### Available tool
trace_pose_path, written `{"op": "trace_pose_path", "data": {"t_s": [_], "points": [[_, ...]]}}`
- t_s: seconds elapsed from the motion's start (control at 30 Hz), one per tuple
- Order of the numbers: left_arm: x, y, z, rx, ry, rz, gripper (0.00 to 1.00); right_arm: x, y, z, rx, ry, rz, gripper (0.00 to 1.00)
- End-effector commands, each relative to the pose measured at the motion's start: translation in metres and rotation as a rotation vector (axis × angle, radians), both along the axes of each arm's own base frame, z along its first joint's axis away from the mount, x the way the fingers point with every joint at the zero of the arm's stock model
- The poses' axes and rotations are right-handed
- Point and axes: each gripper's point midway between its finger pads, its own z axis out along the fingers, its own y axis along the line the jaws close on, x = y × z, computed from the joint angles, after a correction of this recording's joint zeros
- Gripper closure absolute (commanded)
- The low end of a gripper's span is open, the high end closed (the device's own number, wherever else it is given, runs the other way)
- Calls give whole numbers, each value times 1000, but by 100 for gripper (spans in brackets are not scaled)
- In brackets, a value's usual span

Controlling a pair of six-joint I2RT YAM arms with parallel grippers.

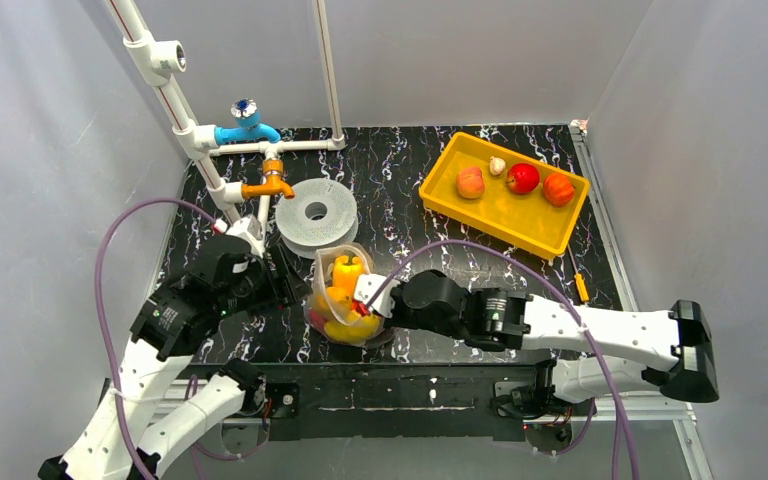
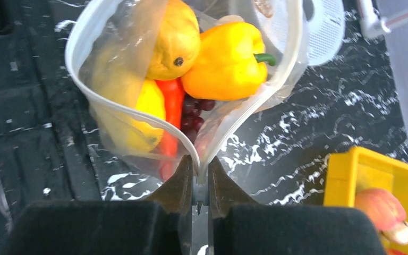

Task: Place the food in the zip-top bag and seal the zipper
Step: Adjust the zipper food storage bag at the center of the board.

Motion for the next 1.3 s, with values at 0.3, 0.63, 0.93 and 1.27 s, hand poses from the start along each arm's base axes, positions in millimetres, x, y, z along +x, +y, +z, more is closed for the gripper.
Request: {"op": "trace_pose_path", "data": {"t_s": [0.3, 0.63, 0.93, 1.27], "points": [[46, -7, 29, 205, -54, -134, 44, -23, 10, 23, 102, 35, 135, 99], [67, -18, 15, 265, 9, -174, 61, -21, 9, 28, 115, 38, 119, 99], [56, -43, 18, 142, 20, -264, 42, -18, 11, 30, 109, 32, 104, 99], [61, -31, 15, 197, 80, -159, 58, -13, 10, 28, 91, 19, 79, 99]]}}
